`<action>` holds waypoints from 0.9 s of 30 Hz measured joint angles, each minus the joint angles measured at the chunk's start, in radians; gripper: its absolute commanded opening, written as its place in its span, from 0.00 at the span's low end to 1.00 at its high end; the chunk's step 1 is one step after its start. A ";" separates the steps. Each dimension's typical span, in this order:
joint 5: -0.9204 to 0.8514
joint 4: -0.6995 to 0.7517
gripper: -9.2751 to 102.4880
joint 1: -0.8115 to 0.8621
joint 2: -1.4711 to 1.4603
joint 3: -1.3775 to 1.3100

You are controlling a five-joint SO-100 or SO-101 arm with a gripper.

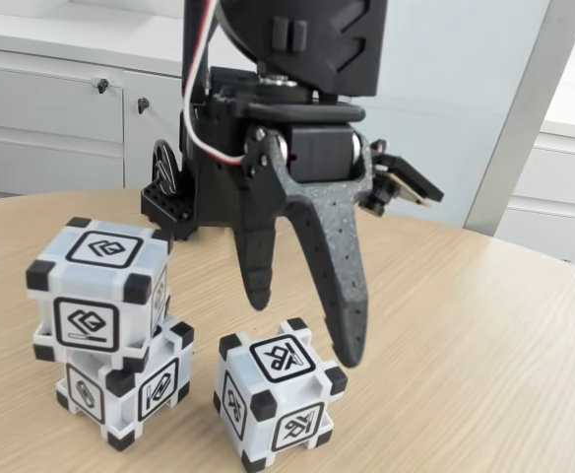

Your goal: Stack cubes from left to right.

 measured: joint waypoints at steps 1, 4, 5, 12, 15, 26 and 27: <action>-0.005 -0.006 0.41 0.000 0.000 0.000; -0.015 -0.015 0.41 0.000 -0.021 0.000; -0.015 -0.015 0.41 0.000 -0.037 0.000; -0.026 -0.018 0.41 0.000 -0.189 0.000; -0.026 -0.018 0.41 0.000 -0.204 0.000; -0.044 -0.031 0.40 0.000 -0.296 -0.002; -0.048 -0.029 0.40 0.002 -0.299 -0.002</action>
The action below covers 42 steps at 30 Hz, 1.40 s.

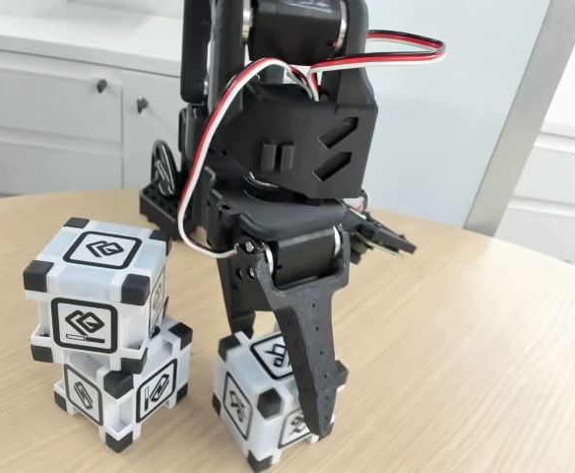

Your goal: Stack cubes from left to right.

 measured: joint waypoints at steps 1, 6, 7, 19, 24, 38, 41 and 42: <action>0.000 0.000 0.39 -0.002 -0.003 0.000; 0.009 -0.002 0.37 -0.002 -0.003 0.000; 0.014 -0.002 0.36 -0.002 -0.003 0.000; 0.048 -0.003 0.26 -0.003 0.000 -0.003; 0.048 0.008 0.23 -0.003 0.003 -0.005; 0.066 0.008 0.20 -0.003 0.009 0.008; 0.080 0.012 0.20 -0.003 0.006 0.009; 0.089 0.015 0.20 -0.003 0.006 0.009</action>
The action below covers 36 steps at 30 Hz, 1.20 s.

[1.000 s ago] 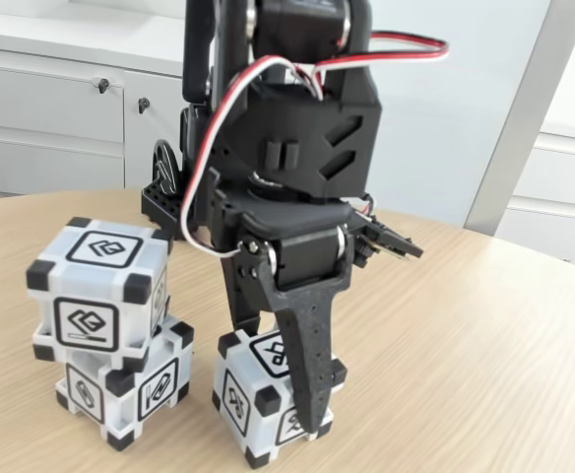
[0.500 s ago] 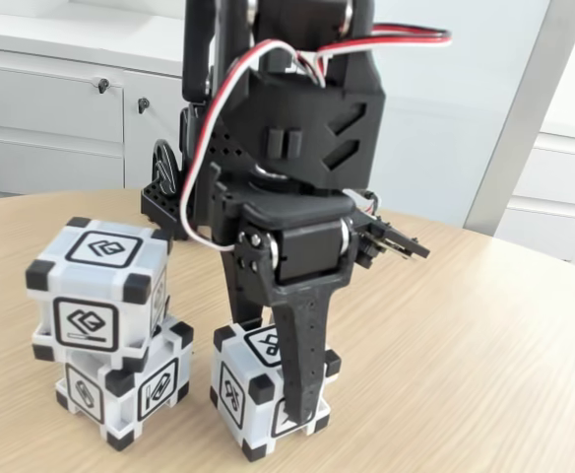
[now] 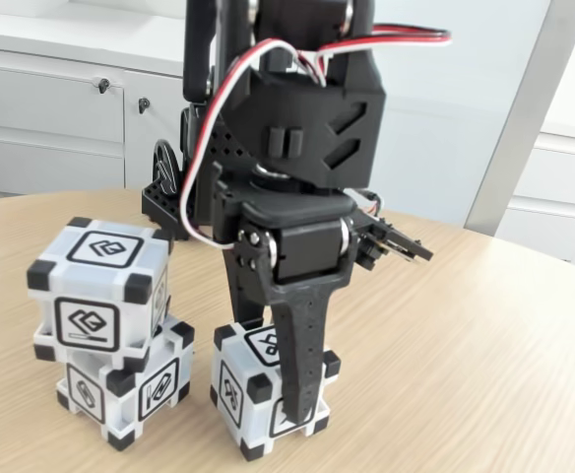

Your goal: Stack cubes from left to right.

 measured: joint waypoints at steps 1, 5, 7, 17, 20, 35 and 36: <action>0.006 0.000 0.20 0.000 0.000 0.000; 0.028 0.074 0.20 0.000 -0.009 -0.008; 0.035 0.147 0.20 0.002 -0.002 -0.015; 0.132 0.397 0.20 0.006 -0.012 -0.293; 0.161 0.446 0.21 -0.006 -0.012 -0.380; 0.206 0.620 0.21 -0.002 -0.012 -0.782; 0.206 0.620 0.21 0.000 -0.012 -0.792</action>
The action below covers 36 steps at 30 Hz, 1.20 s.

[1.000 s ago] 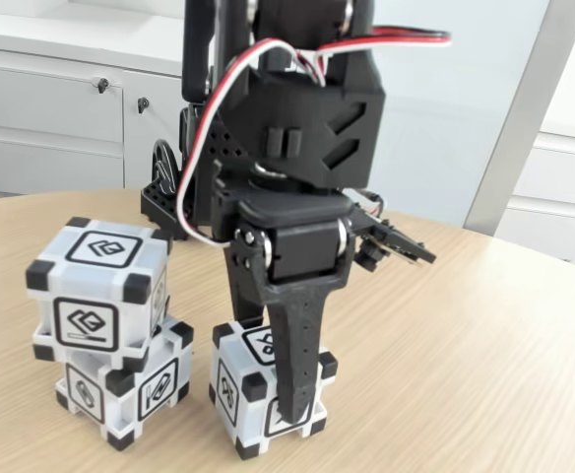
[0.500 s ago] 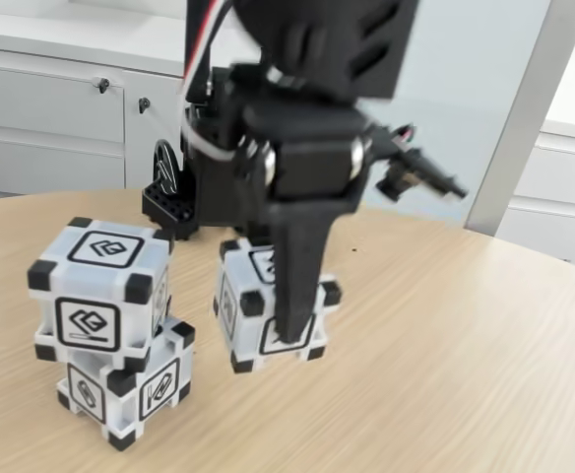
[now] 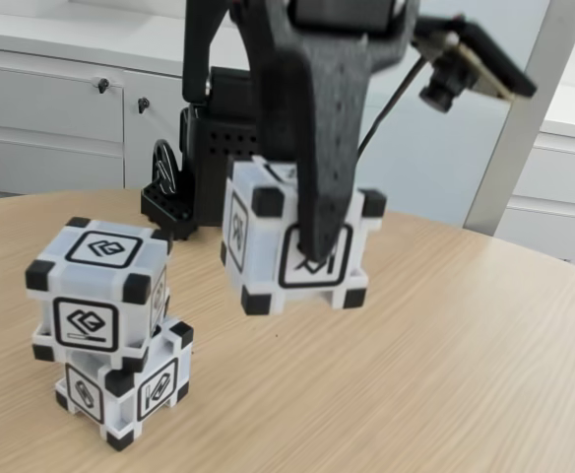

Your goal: Stack cubes from left to right.

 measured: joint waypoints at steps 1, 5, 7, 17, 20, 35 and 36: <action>0.000 0.000 0.21 0.002 0.000 -0.005; -0.017 0.002 0.21 0.002 0.000 -0.009; -0.026 0.002 0.21 0.002 0.000 -0.009; -0.060 0.008 0.21 0.003 0.100 -0.009; -0.060 0.008 0.21 0.006 0.158 -0.009; -0.152 0.008 0.21 0.247 0.166 -0.009; -0.160 0.008 0.21 0.258 0.166 -0.009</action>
